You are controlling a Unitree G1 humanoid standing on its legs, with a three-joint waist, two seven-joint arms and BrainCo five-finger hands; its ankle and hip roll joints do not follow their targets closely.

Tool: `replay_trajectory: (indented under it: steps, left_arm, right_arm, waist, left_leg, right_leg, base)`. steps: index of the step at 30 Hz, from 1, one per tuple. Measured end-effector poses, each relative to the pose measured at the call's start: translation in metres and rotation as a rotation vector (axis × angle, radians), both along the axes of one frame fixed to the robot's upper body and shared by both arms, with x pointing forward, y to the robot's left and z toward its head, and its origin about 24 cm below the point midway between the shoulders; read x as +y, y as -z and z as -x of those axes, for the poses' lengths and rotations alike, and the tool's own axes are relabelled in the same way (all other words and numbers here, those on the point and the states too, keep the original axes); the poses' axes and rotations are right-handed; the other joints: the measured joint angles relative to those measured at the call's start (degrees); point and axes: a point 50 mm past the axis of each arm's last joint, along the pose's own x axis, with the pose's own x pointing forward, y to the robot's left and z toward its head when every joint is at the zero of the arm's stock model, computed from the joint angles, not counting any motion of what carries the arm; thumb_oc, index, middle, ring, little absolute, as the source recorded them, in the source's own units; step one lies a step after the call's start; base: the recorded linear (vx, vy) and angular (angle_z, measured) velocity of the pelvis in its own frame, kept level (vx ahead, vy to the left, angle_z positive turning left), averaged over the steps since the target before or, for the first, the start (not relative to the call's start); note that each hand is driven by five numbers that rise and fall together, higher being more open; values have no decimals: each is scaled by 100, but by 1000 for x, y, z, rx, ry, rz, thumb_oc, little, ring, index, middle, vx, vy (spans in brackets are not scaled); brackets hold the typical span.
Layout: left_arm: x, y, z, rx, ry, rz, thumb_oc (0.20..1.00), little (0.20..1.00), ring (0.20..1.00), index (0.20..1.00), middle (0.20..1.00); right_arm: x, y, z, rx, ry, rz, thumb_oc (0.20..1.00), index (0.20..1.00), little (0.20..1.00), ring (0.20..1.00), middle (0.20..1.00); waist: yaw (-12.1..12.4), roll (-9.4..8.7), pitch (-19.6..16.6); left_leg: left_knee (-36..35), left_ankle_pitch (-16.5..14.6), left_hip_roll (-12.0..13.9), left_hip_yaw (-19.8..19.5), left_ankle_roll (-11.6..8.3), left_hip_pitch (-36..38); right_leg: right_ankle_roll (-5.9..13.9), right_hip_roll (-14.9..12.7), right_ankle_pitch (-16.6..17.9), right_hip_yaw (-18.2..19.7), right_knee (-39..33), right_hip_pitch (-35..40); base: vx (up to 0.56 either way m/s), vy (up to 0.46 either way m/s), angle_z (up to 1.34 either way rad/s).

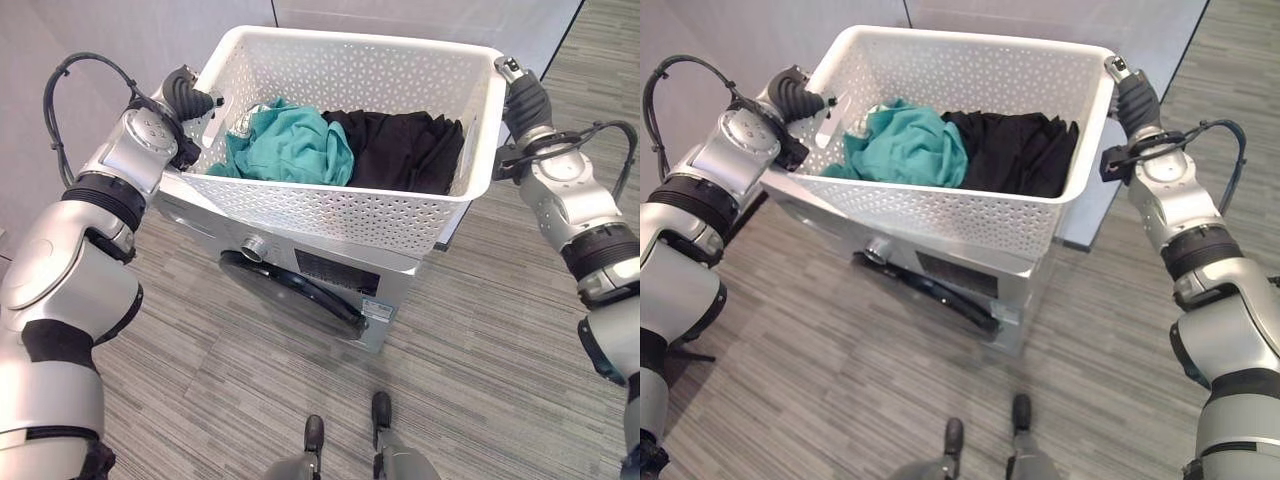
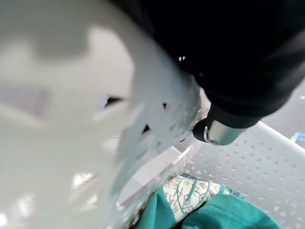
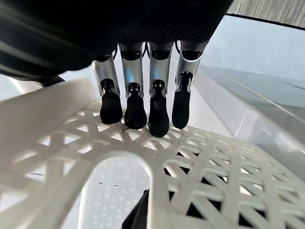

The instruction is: Grab the laundry basket,head to the washer,open it,put in the laundry and shut it.

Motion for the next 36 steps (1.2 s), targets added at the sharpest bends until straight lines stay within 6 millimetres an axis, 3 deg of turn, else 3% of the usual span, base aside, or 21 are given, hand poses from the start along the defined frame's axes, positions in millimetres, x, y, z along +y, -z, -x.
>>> replay_trajectory:
  steps: [1, 2, 3, 4, 5, 6, 15, 20, 26, 36]
  left_arm:
    - [1, -3, 0, -9, -7, 2, 278, 278, 278, 278, 278]
    - [2, -3, 0, -12, -14, 4, 460, 460, 460, 460, 460]
    - [5, -6, 1, -41, -40, 20, 1000, 1000, 1000, 1000, 1000]
    - [5, -9, 1, -64, -55, 26, 1000, 1000, 1000, 1000, 1000]
    - [5, -13, 2, -85, -64, 31, 1000, 1000, 1000, 1000, 1000]
    - [4, -16, 2, -100, -68, 38, 1000, 1000, 1000, 1000, 1000]
    - [-1, -25, 2, -168, -73, 114, 1000, 1000, 1000, 1000, 1000]
    - [-42, -38, 0, -231, 56, 118, 1000, 1000, 1000, 1000, 1000]
    - [-88, -39, 1, -260, 190, 127, 1000, 1000, 1000, 1000, 1000]
    - [-88, -23, -2, -248, 190, 199, 1000, 1000, 1000, 1000, 1000]
  right_arm:
    - [2, -4, 1, -19, -6, 4, 200, 200, 200, 200, 200]
    - [4, -6, 2, -28, -10, 5, 200, 200, 200, 200, 200]
    - [8, -9, 2, -49, -18, 21, 479, 479, 479, 479, 479]
    - [10, -11, 3, -56, -22, 33, 533, 533, 533, 533, 533]
    - [10, -13, 3, -64, -18, 43, 940, 940, 940, 940, 940]
    - [10, -16, 3, -70, -17, 50, 1000, 1000, 1000, 1000, 1000]
    - [11, -12, 0, -37, 33, 162, 1000, 1000, 1000, 1000, 1000]
    - [12, -11, -5, -18, 83, 194, 1000, 1000, 1000, 1000, 1000]
    - [11, -15, -7, -33, 166, 311, 1000, 1000, 1000, 1000, 1000]
    - [9, -15, -7, -39, 208, 366, 1000, 1000, 1000, 1000, 1000]
  waist:
    - [-19, 35, 20]
    - [-40, 66, 30]
    - [-59, 101, 42]
    - [-63, 102, 43]
    - [-71, 102, 43]
    - [-81, 108, 66]
    - [-124, 218, 148]
    - [-123, 220, 154]
    - [-147, 259, 336]
    - [-172, 211, 400]
  left_leg:
    - [-7, 10, -5, 5, 8, -19]
    - [-15, 12, -9, 5, 12, -12]
    - [-33, 14, -12, 24, 15, -15]
    - [-40, 14, -10, 36, 15, -37]
    - [-43, 20, -9, 52, 18, -73]
    - [-54, 37, -13, 65, 22, -82]
    - [-53, 39, -39, -34, 21, -72]
    - [-53, 39, -52, -35, 21, -54]
    - [-55, 38, -46, -32, 20, 173]
    - [-61, 37, -40, -13, 21, 502]
  right_leg:
    - [30, -2, 21, 16, 0, -23]
    - [30, -4, 21, 23, 0, -23]
    - [30, -2, 21, 45, 0, -46]
    - [30, 2, 21, 64, 0, -77]
    - [31, 4, 31, 81, 1, -116]
    - [22, 5, 42, 97, 2, -135]
    - [-28, -9, 73, 132, 4, -136]
    - [-45, -23, 90, 133, 4, -115]
    - [-12, -21, 79, 140, 3, 94]
    - [-50, -11, 111, 171, 4, 406]
  base:
    - [0, 0, 0]
    - [19, -22, -5]
    - [11, -16, -8]
    - [17, -18, -10]
    - [7, -8, -8]
    - [5, -9, -7]
    - [-1, -1, -2]
    - [0, 0, 0]
    - [-36, 27, -1]
    - [-9, 14, -1]
